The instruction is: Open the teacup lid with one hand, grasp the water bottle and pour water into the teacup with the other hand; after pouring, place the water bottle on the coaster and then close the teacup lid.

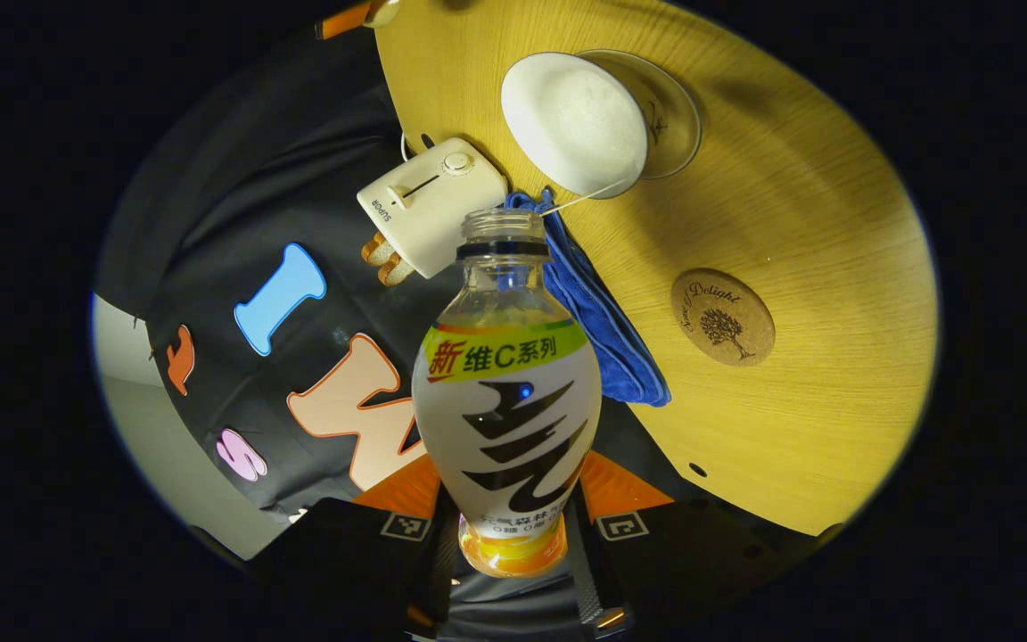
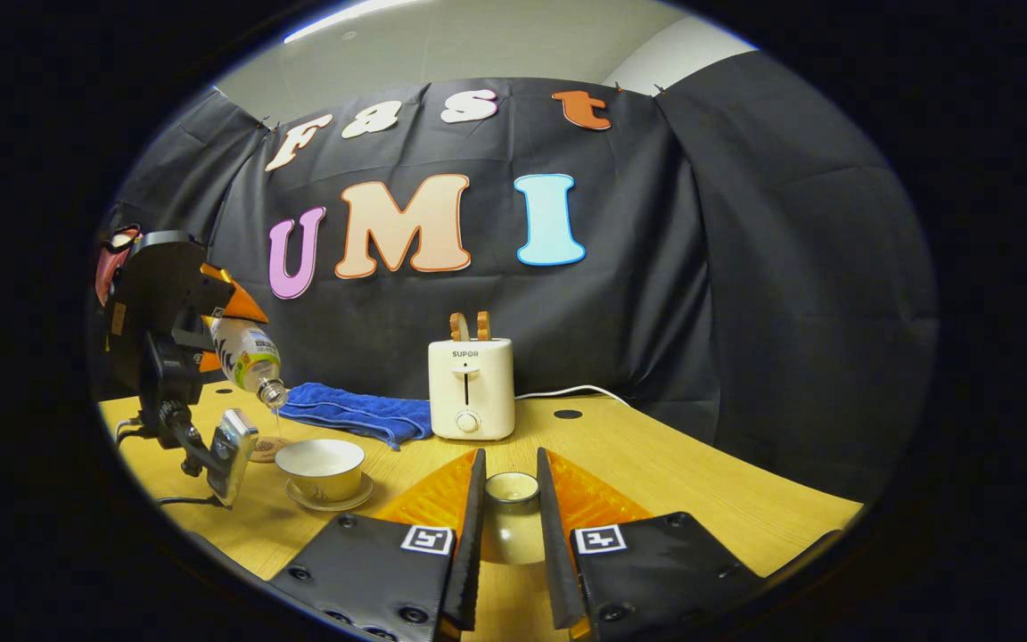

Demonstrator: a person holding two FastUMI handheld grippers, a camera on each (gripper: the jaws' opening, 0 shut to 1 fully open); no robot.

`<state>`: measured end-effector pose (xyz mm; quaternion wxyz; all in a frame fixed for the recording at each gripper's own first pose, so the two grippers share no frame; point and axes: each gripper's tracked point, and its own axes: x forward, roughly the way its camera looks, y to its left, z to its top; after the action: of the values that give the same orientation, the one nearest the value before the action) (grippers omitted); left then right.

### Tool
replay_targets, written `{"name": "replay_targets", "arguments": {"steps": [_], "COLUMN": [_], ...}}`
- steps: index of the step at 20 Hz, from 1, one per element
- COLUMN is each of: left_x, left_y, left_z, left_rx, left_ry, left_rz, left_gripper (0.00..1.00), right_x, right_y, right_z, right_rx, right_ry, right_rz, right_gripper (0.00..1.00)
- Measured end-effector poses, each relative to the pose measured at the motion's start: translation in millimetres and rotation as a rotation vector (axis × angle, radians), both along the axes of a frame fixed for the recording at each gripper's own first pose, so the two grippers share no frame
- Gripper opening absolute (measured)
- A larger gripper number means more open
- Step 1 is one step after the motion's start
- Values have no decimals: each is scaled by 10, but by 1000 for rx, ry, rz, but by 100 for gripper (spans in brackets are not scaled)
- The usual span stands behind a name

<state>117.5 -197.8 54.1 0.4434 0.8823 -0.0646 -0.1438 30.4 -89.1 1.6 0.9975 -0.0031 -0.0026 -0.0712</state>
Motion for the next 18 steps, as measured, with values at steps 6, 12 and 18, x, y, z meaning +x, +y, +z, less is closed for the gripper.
{"name": "replay_targets", "arguments": {"steps": [6,12,18], "left_x": [-77,-170,-133], "left_y": [78,115,129], "left_z": [-262,-297,-74], "left_rx": [-311,-769,-1353], "left_ry": [173,352,438], "left_rz": [56,91,65], "left_gripper": [52,52,51], "right_x": [6,8,6], "right_y": [6,7,7], "right_z": [-1,-6,-8], "right_rx": [1,0,0], "right_ry": [0,1,2], "right_rz": [7,7,7], "right_gripper": [36,36,35]}}
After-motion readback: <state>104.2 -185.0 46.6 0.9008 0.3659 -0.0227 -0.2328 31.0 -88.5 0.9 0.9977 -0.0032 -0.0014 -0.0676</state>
